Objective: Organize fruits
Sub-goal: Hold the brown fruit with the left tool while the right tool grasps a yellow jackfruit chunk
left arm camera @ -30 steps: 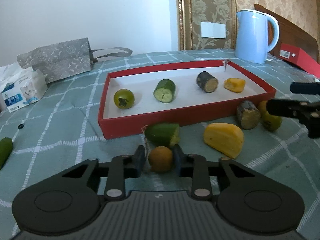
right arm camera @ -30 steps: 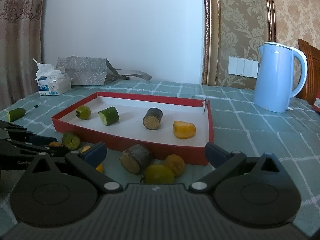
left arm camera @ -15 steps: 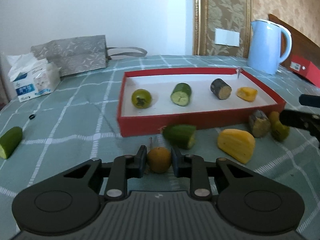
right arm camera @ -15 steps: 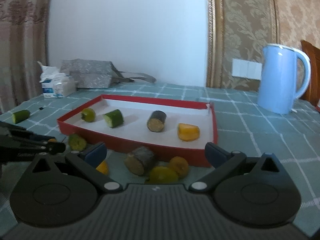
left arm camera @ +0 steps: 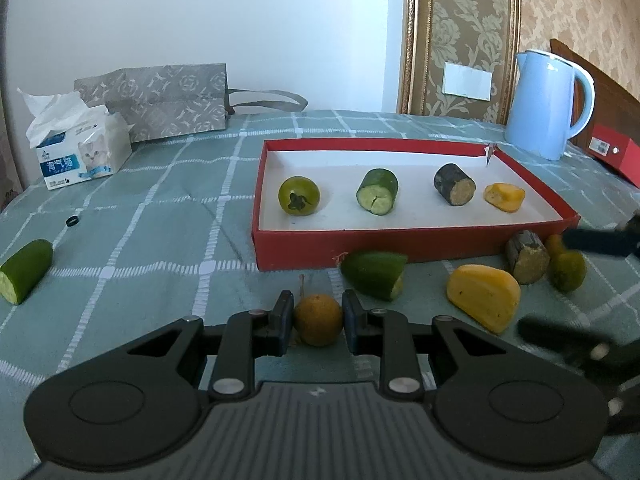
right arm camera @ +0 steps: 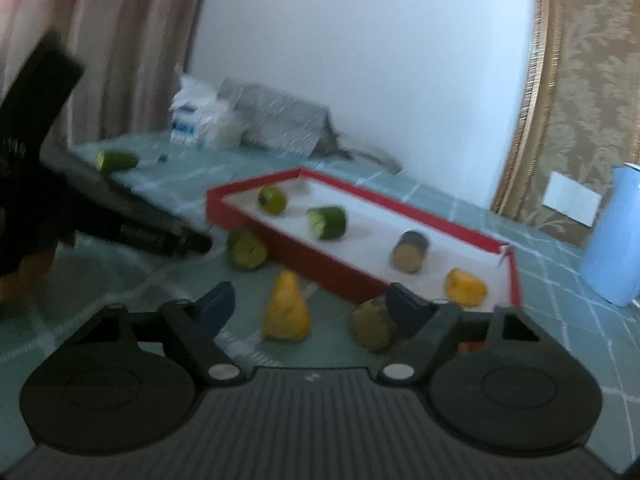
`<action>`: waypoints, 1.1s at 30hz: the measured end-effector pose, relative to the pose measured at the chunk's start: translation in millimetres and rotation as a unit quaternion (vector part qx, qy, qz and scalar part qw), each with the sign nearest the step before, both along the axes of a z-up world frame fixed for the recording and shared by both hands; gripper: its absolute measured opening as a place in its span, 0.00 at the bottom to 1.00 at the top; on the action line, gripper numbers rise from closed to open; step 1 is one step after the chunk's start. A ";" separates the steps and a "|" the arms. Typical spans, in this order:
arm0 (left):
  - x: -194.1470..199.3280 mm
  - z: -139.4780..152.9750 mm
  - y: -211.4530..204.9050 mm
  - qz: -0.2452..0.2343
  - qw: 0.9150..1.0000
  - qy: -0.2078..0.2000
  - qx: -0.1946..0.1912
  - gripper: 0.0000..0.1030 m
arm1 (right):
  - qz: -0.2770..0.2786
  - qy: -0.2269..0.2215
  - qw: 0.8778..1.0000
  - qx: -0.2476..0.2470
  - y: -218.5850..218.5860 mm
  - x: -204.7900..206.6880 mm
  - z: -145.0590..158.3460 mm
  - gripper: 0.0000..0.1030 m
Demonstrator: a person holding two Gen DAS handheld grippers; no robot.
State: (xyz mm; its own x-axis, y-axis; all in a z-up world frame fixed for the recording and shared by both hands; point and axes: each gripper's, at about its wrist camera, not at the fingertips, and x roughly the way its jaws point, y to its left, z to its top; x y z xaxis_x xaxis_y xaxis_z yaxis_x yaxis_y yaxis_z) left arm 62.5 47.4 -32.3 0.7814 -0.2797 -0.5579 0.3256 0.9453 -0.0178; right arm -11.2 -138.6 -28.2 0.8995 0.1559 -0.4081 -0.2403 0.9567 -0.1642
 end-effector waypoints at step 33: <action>1.2 -1.4 3.7 0.001 1.000 0.012 -0.013 0.24 | -0.018 0.073 0.997 0.022 7.1 26.2 -9.7 0.28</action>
